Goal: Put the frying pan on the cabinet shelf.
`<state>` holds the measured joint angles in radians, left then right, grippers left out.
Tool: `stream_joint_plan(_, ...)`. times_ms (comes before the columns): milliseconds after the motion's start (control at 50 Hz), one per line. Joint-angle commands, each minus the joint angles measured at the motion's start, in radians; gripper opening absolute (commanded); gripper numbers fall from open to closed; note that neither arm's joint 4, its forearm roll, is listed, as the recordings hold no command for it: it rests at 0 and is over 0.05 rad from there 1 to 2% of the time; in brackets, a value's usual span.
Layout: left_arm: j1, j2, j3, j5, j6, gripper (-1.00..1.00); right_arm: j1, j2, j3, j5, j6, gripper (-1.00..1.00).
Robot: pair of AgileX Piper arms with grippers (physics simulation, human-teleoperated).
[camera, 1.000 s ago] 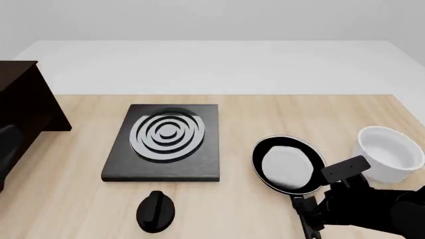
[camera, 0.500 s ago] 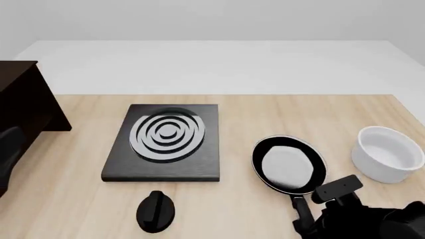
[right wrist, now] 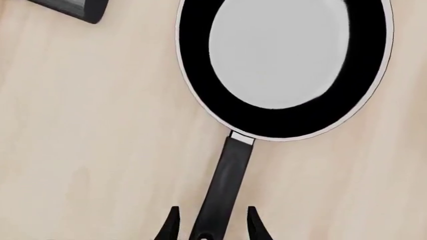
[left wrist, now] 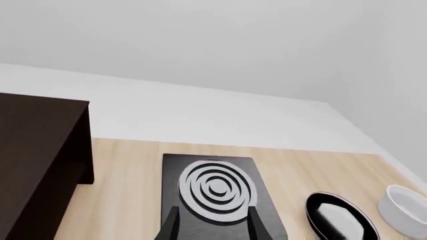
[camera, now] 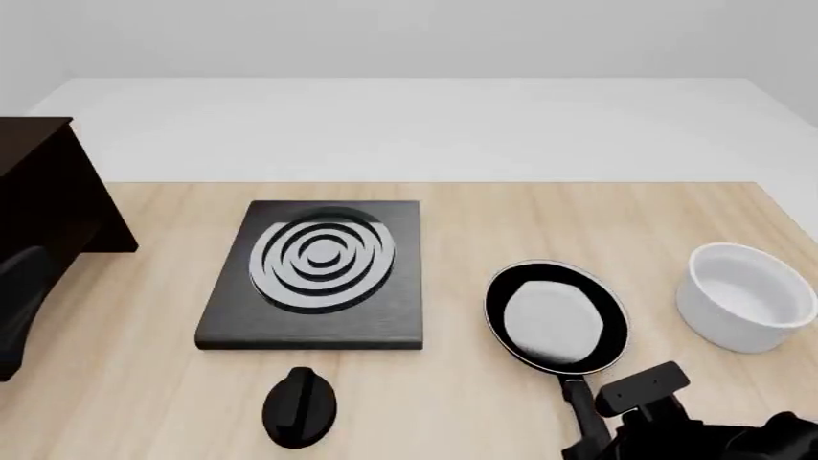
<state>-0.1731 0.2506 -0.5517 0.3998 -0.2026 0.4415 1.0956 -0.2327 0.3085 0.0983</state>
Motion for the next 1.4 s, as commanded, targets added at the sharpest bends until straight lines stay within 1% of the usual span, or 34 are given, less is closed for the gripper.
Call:
stream_joint_plan(20, -0.002, -0.002, 0.015, -0.010, -0.001, 1.00, 0.009, 0.027, 0.019, -0.037, 0.007, 1.00)
stream_joint_plan(60, -0.002, 0.002, 0.006, -0.004, 0.000, 1.00, 0.007, 0.035, 0.024, -0.049, 0.003, 1.00)
stream_joint_plan(140, -0.001, 0.002, 0.006, -0.005, 0.000, 1.00, 0.007, 0.024, 0.024, -0.041, 0.006, 1.00)
stream_joint_plan(220, -0.004, 0.002, 0.006, -0.004, 0.000, 1.00, 0.000, -0.015, 0.011, 0.002, 0.003, 1.00)
stream_joint_plan(240, -0.004, 0.002, 0.004, -0.002, 0.000, 1.00, -0.013, -0.021, 0.009, 0.007, -0.005, 1.00)
stream_joint_plan(260, -0.005, 0.002, 0.005, -0.003, 0.001, 1.00, -0.013, -0.024, 0.008, 0.010, -0.007, -1.00)
stream_joint_plan(480, -0.006, 0.001, 0.010, -0.005, 0.002, 1.00, -0.063, -0.110, 0.000, 0.058, -0.050, -1.00)
stream_joint_plan(600, -0.008, 0.001, 0.008, -0.001, 0.002, 1.00, -0.100, -0.182, -0.012, 0.109, -0.077, -1.00)
stream_joint_plan(620, -0.009, 0.001, 0.010, -0.004, 0.002, 1.00, -0.107, -0.211, -0.023, 0.137, -0.082, -1.00)
stream_joint_plan(640, -0.008, 0.001, 0.011, -0.006, 0.002, 1.00, -0.109, -0.218, -0.026, 0.143, -0.082, -1.00)
stream_joint_plan(660, -0.008, 0.001, 0.012, -0.005, 0.002, 1.00, -0.129, -0.245, -0.038, 0.164, -0.089, -1.00)
stream_joint_plan(700, -0.008, 0.001, 0.003, 0.003, 0.003, 1.00, -0.149, -0.267, -0.047, 0.175, -0.100, -1.00)
stream_joint_plan(740, -0.008, 0.001, 0.000, 0.005, 0.003, 1.00, -0.147, -0.279, -0.054, 0.187, -0.089, -1.00)
stream_joint_plan(880, -0.012, 0.000, 0.018, -0.010, 0.004, 1.00, -0.160, -0.327, -0.085, 0.223, -0.091, -1.00)
stream_joint_plan(920, -0.012, 0.000, 0.007, 0.000, 0.003, 1.00, -0.156, -0.333, -0.090, 0.229, -0.097, -1.00)
stream_joint_plan(980, -0.012, 0.000, 0.011, -0.004, 0.002, 1.00, -0.175, -0.348, -0.103, 0.234, -0.118, -1.00)
stream_joint_plan(1000, -0.013, 0.001, 0.005, 0.001, 0.002, 1.00, -0.173, -0.351, -0.111, 0.241, -0.114, -1.00)
stream_joint_plan(1080, -0.018, 0.004, 0.002, 0.009, -0.013, 1.00, -0.185, -0.376, -0.145, 0.268, -0.136, -1.00)
stream_joint_plan(1140, -0.018, 0.006, 0.007, 0.004, -0.022, 1.00, -0.169, -0.380, -0.159, 0.269, -0.130, -1.00)
stream_joint_plan(1240, -0.019, 0.007, 0.010, 0.000, -0.021, 1.00, -0.179, -0.384, -0.177, 0.264, -0.155, -1.00)
stream_joint_plan(1320, -0.019, 0.008, 0.001, 0.011, -0.022, 1.00, -0.177, -0.394, -0.204, 0.266, -0.160, -1.00)
stream_joint_plan(1400, -0.022, 0.005, 0.016, 0.001, -0.025, 1.00, -0.176, -0.406, -0.224, 0.268, -0.181, -1.00)
